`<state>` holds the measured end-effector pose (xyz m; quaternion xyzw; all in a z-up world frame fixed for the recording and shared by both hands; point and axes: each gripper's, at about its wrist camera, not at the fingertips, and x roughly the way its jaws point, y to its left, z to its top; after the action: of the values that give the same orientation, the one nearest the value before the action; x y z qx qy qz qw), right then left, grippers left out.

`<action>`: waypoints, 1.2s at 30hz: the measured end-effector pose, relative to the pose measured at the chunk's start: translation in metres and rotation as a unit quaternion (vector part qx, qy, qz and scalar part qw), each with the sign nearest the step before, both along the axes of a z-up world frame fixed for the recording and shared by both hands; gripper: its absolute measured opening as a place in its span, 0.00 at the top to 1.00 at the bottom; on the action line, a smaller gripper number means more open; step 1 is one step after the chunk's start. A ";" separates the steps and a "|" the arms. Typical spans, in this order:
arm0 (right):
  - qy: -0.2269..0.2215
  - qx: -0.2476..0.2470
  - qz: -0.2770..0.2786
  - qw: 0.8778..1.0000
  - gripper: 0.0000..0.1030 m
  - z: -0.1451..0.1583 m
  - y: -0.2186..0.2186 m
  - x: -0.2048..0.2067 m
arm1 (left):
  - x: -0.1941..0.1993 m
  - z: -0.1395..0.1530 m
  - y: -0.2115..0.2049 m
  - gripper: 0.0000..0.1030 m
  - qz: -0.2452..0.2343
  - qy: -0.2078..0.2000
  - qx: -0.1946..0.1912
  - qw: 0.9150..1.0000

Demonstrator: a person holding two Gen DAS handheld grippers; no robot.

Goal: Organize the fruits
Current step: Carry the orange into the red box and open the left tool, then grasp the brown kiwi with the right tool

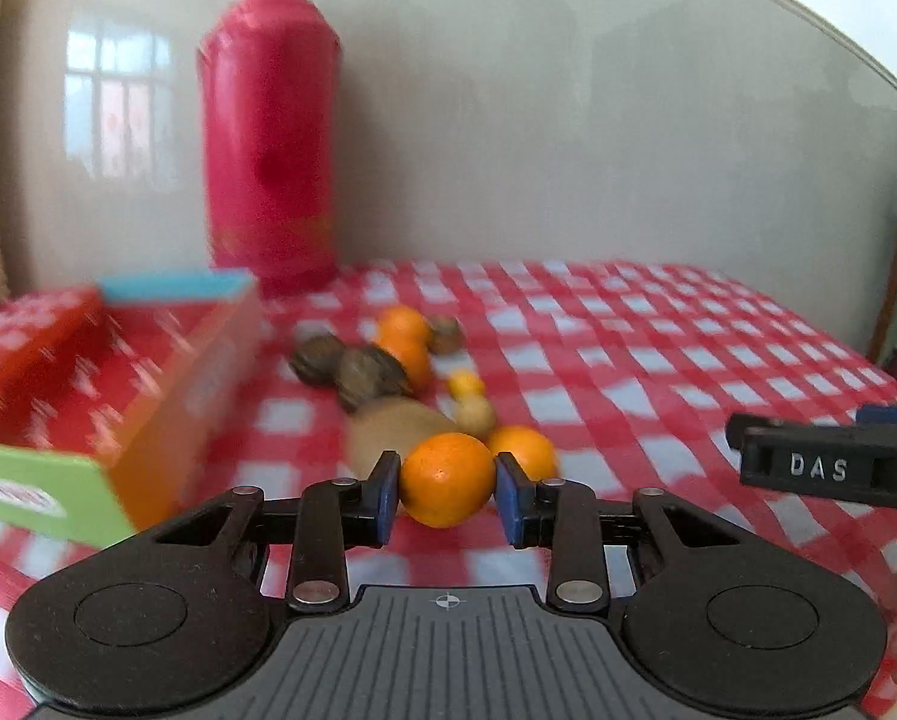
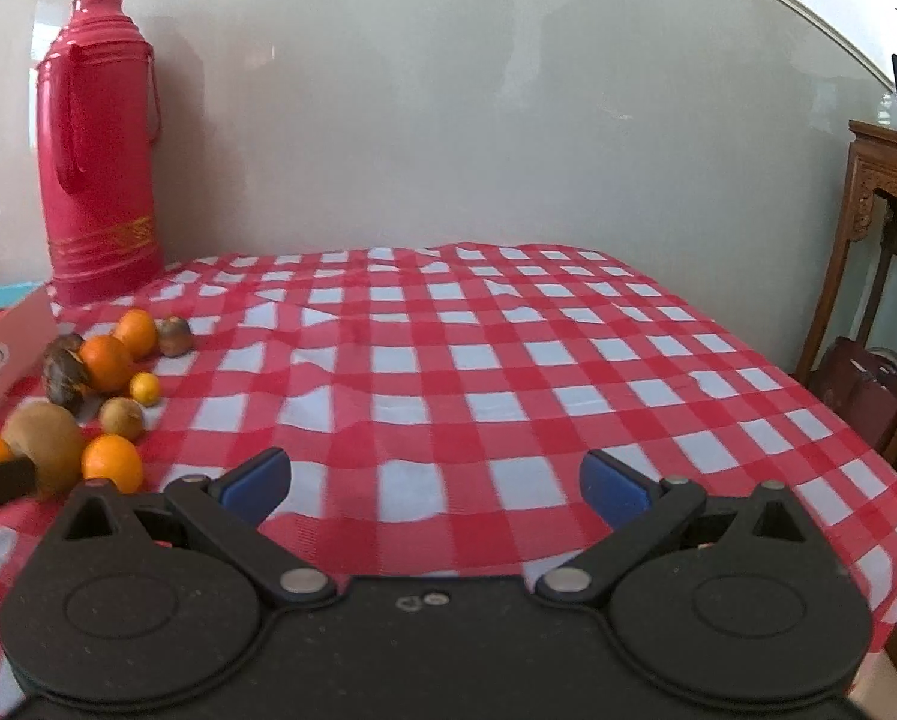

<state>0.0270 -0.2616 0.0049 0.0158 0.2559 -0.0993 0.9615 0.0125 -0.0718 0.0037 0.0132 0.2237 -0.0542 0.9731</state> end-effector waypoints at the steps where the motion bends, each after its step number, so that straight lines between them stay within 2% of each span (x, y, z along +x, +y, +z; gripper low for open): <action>1: -0.004 0.000 0.004 1.000 0.05 0.001 0.005 0.000 | -0.002 0.004 0.007 0.67 0.009 -0.013 0.001 1.000; 4: -0.024 -0.006 0.026 0.999 0.05 0.006 0.025 0.000 | -0.006 0.016 0.036 0.67 0.041 -0.045 0.004 0.998; 6: -0.037 -0.010 0.042 0.998 0.05 0.010 0.037 0.000 | -0.003 0.021 0.057 0.67 0.061 -0.052 0.001 0.997; 12: -0.056 -0.013 0.084 0.995 0.05 0.013 0.075 0.006 | 0.012 0.027 0.122 0.67 0.120 -0.052 -0.018 0.991; 15: -0.053 -0.019 0.101 0.993 0.05 0.013 0.092 0.011 | 0.023 0.023 0.142 0.67 0.128 -0.036 -0.032 0.991; 16: -0.052 -0.022 0.107 0.993 0.05 0.012 0.097 0.012 | 0.025 0.021 0.148 0.64 0.133 -0.029 -0.041 0.990; 17: -0.053 -0.025 0.112 0.992 0.05 0.012 0.102 0.013 | 0.024 0.020 0.152 0.41 0.135 -0.030 -0.048 0.989; 19: -0.053 -0.028 0.121 0.991 0.05 0.012 0.109 0.014 | 0.018 0.021 0.153 0.08 0.139 -0.046 -0.041 0.988; 22: -0.050 -0.013 0.134 0.990 0.05 0.013 0.113 0.015 | 0.005 0.022 0.149 0.07 0.143 -0.073 -0.013 0.987; 25: -0.058 -0.001 0.150 0.987 0.05 0.015 0.117 0.014 | -0.002 0.022 0.152 0.05 0.152 -0.071 -0.008 0.986; 28: -0.068 -0.017 0.164 0.984 0.05 0.016 0.127 0.010 | -0.007 0.024 0.157 0.02 0.161 -0.074 0.003 0.984; 36: -0.041 -0.031 0.176 0.983 0.07 0.011 0.144 0.017 | -0.014 0.020 0.175 0.01 0.168 -0.054 0.012 0.984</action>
<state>0.0444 -0.1180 0.0160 -0.0553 0.2122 0.0648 0.9735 -0.0019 0.1031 0.0241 -0.0095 0.1703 0.1140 0.9787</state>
